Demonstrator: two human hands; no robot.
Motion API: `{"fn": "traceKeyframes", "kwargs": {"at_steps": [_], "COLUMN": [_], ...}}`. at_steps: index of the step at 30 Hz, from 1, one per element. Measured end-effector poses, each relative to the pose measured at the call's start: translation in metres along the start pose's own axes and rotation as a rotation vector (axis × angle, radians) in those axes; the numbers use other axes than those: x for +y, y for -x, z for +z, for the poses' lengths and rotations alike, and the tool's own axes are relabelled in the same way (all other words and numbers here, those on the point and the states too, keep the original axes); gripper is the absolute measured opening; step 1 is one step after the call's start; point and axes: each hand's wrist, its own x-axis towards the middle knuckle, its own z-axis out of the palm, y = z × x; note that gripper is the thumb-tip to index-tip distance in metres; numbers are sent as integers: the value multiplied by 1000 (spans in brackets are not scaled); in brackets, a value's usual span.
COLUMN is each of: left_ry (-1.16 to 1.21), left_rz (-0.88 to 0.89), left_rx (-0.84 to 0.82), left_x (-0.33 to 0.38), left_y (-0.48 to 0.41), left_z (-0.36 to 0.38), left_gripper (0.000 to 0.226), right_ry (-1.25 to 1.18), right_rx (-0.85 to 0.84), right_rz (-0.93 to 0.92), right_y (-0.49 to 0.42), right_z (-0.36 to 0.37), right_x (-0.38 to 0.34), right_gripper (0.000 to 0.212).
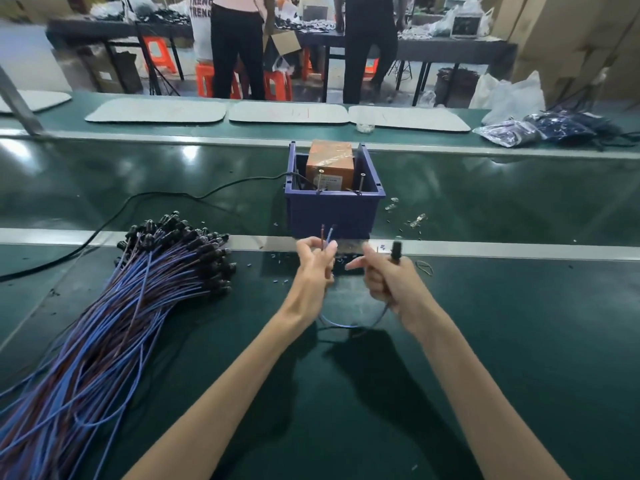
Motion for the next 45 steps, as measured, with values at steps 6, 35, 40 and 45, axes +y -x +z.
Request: {"fn": "traceKeyframes", "kwargs": {"at_steps": [6,35,40,45], "left_ry": [-37,-258,-345,-341], "left_rz": [-108,-69,26,153], "left_rx": [-63,242,265,314], "left_x": [-6,-16,-17,-10], "left_y": [-7,-13,-13,-18], "left_z": [-8,-20,-17,-24], "left_gripper": [20,37,38,25], "right_ry": [132,-46,-95,-121], "right_rx": [-142,204,326,441], "right_rz": [-147,40,13,-88], "right_y": [4,-3,-4,-8], "right_z": [27,24,16,9], "right_x": [4,15,18,10], "right_gripper": [17,10,9,19]}}
